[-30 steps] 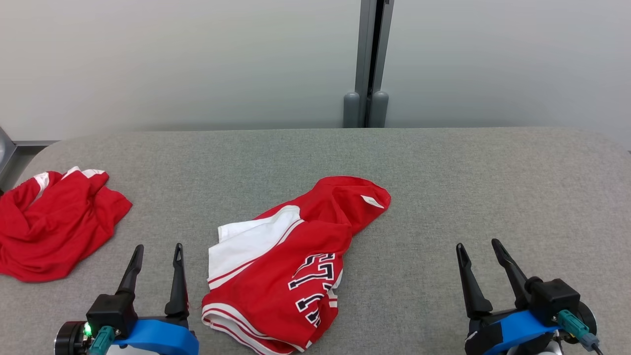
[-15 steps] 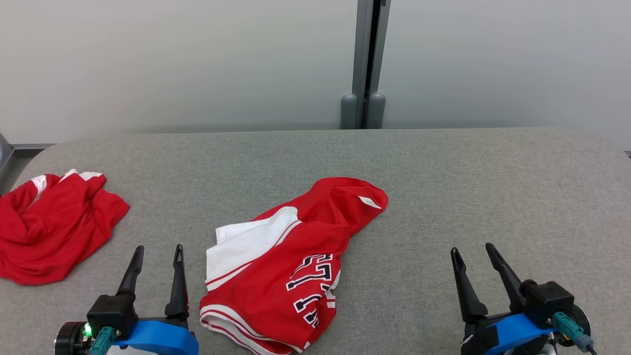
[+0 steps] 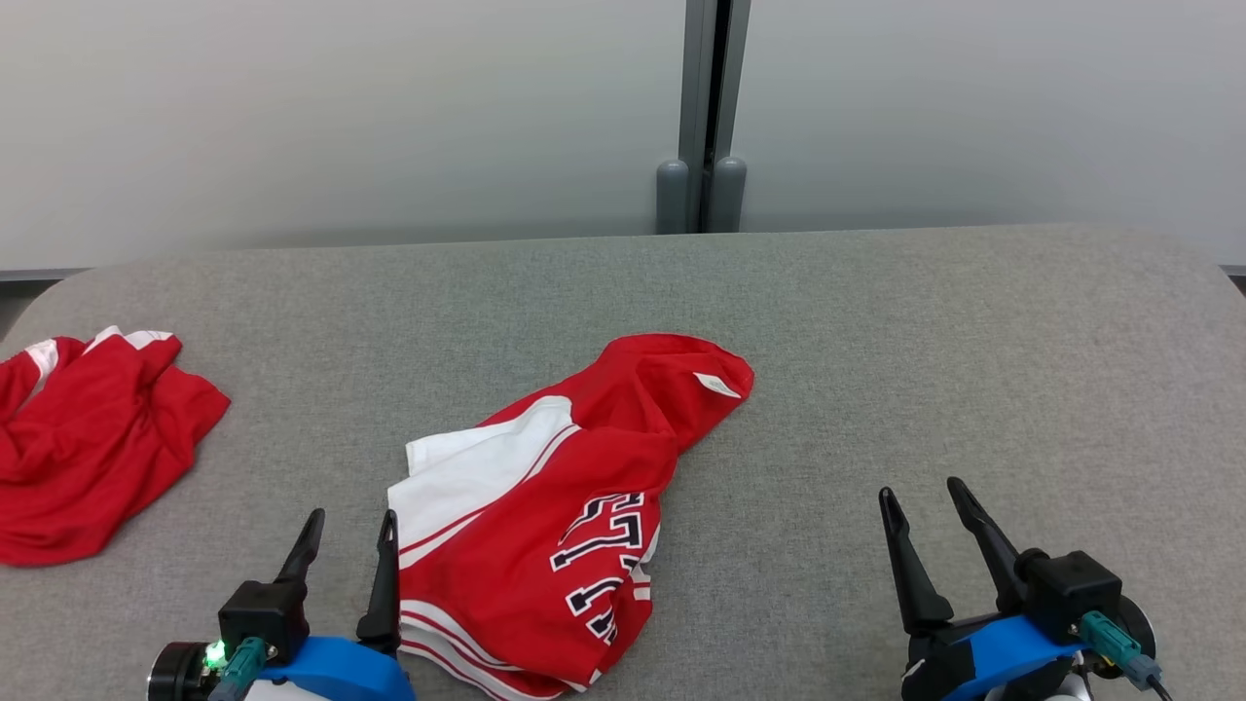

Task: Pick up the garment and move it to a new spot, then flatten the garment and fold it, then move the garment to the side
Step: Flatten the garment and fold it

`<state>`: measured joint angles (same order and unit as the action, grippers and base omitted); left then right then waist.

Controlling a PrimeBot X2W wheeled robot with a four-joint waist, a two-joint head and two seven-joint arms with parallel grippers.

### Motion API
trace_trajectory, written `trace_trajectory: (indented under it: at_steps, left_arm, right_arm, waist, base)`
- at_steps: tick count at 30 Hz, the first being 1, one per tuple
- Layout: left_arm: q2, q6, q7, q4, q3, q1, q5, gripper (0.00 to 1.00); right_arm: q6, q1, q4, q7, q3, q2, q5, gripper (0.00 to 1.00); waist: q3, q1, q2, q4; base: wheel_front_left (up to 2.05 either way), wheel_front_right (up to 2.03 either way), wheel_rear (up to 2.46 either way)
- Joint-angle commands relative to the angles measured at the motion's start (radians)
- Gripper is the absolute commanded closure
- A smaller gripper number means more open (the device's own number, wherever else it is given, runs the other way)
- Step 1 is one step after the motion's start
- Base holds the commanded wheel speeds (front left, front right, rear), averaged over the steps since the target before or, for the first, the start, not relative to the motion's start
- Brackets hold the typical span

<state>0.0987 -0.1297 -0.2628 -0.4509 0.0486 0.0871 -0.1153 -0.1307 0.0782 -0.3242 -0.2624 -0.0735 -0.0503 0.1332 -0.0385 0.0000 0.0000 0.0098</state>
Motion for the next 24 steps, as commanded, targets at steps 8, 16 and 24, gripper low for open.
trace_trajectory:
  at_steps: [8,16,24]
  left_arm:
    - [0.001,-0.001,-0.003,-0.135,0.072,0.038,-0.043,0.0]
    - [-0.001,-0.001,-0.003,-0.284,0.127,0.05,-0.076,0.0]
    - [-0.006,-0.001,0.004,-0.422,0.184,0.082,-0.068,0.0]
  right_arm:
    - [0.0,0.028,-0.013,-0.004,0.004,-0.001,-0.008,0.0]
    - [0.0,0.041,-0.016,-0.004,0.003,-0.001,-0.008,0.0]
    - [0.0,0.046,-0.021,-0.004,-0.005,0.0,-0.01,0.0]
  waist:
    - [-0.031,0.0,0.0,-0.013]
    - [-0.046,0.0,0.0,-0.02]
    - [-0.055,0.0,0.0,-0.03]
  base:
    - [0.0,0.0,0.0]
    - [0.0,0.0,0.0]
    - [0.0,0.0,0.0]
